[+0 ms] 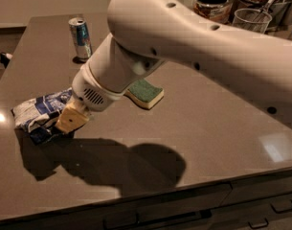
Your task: Pick blue chip bag
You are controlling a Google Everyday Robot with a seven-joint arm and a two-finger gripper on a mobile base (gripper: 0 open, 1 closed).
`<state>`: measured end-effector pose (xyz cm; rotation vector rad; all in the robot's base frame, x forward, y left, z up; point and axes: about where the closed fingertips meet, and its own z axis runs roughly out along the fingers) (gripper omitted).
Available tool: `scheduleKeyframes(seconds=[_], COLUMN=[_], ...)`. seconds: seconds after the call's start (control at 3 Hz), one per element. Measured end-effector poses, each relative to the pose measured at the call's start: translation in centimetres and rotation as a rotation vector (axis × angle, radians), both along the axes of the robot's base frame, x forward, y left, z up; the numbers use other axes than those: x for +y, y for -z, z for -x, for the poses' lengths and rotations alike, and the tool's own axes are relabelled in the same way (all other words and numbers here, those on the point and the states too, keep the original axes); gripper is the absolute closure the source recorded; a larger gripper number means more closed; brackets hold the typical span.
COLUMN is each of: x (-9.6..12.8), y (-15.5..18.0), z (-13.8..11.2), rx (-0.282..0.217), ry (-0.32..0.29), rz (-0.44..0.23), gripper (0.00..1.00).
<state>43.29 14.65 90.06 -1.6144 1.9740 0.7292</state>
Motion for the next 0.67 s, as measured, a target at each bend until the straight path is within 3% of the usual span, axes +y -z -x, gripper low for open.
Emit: scheduleKeyframes(seconds=[0.67], x=[-3.3], y=[-5.0], z=[-1.3], rx=[-0.015], ry=[0.012], rz=[-0.107], gripper=[1.0])
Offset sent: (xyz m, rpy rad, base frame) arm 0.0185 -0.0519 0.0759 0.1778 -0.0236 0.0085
